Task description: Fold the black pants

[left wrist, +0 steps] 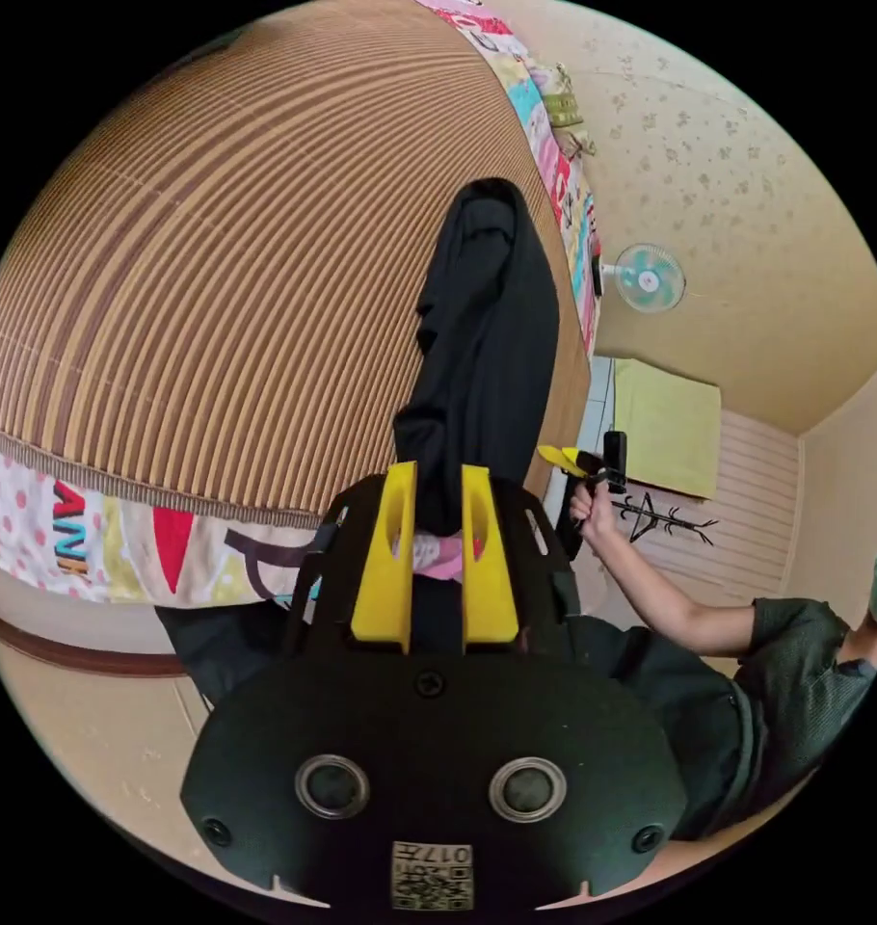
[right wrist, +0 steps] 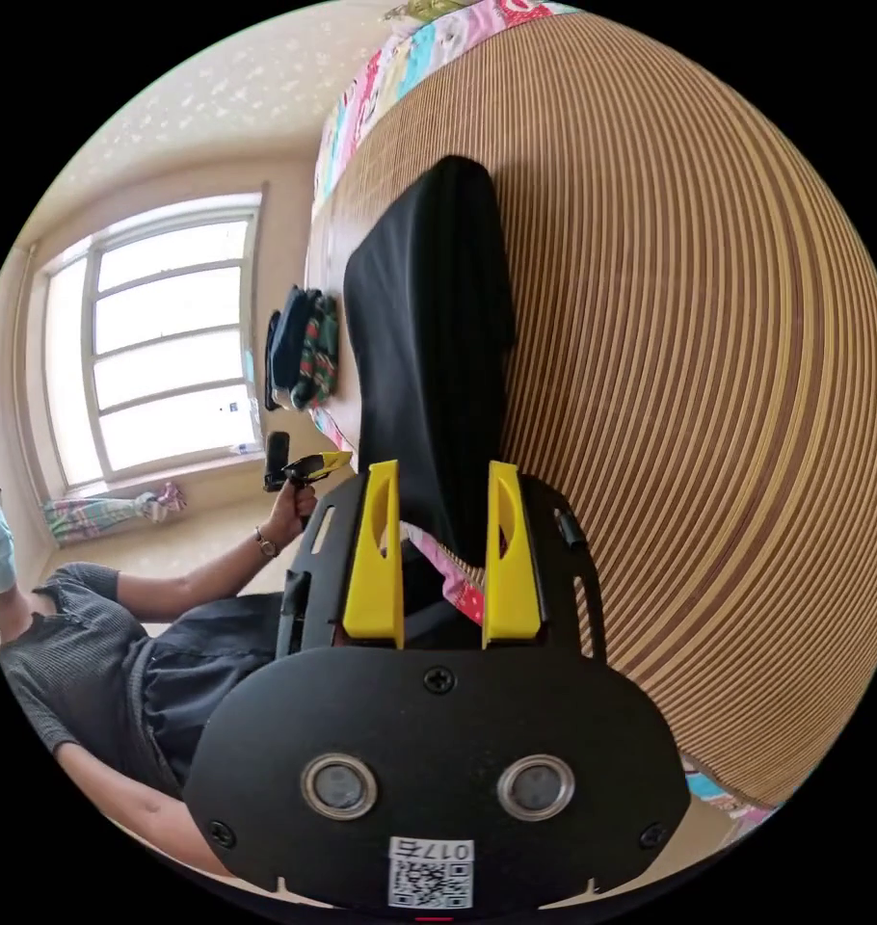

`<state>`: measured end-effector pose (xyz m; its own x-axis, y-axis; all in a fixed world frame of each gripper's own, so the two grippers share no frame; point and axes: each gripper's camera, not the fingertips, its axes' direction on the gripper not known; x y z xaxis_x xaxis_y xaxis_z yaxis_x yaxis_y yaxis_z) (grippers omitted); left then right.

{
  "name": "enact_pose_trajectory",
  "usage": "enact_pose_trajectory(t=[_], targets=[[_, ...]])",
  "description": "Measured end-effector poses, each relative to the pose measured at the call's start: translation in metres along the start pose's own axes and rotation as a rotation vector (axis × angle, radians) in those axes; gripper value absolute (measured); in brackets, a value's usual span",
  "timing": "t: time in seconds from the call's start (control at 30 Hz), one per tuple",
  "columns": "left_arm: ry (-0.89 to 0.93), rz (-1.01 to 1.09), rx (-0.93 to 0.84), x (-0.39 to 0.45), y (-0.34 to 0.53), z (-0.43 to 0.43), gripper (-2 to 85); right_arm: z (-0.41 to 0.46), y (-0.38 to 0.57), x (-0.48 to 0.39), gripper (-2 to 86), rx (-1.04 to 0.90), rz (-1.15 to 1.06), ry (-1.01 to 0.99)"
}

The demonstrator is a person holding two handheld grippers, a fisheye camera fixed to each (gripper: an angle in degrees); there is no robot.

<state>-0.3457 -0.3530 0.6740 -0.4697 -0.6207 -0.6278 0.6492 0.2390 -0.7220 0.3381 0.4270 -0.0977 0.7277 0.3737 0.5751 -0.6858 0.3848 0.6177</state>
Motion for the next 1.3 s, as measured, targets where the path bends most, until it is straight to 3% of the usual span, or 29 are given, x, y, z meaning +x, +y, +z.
enact_pose_trajectory(t=[0.07,0.2,0.37,0.43,0.5,0.63,0.73,0.8,1.0,1.3], targets=[[-0.023,0.008,0.042,0.010,-0.025,-0.005,17.5,-0.007,-0.020,0.015,16.6,0.033,0.005,-0.025],[0.015,0.049,0.031,0.023,-0.071,0.019,23.0,0.002,-0.069,0.050,21.3,0.037,0.022,-0.109],[-0.072,0.087,-0.016,0.045,-0.090,0.069,16.7,0.010,-0.077,0.070,18.0,0.024,0.026,0.030],[-0.101,0.072,0.024,0.053,-0.076,0.072,16.0,0.004,-0.065,0.082,18.2,0.084,0.025,-0.045],[-0.087,0.040,0.033,0.056,-0.061,0.074,14.9,0.020,-0.052,0.102,17.9,-0.003,0.065,-0.184],[0.065,-0.106,-0.154,0.040,-0.029,0.097,9.7,0.032,-0.020,0.109,14.7,0.101,0.126,-0.092],[0.218,-0.104,-0.230,0.034,-0.004,0.089,7.8,0.051,-0.007,0.128,13.3,0.064,0.224,-0.322],[0.286,-0.069,-0.259,0.035,0.008,0.068,7.4,0.066,0.003,0.130,12.9,0.038,0.205,-0.562],[0.230,0.155,-0.282,0.081,0.021,-0.066,6.8,0.088,-0.009,0.047,11.7,0.123,-0.011,-0.693],[0.046,0.428,-0.086,0.158,0.040,-0.368,7.1,0.168,-0.104,-0.155,11.7,0.149,-0.333,-0.818]])
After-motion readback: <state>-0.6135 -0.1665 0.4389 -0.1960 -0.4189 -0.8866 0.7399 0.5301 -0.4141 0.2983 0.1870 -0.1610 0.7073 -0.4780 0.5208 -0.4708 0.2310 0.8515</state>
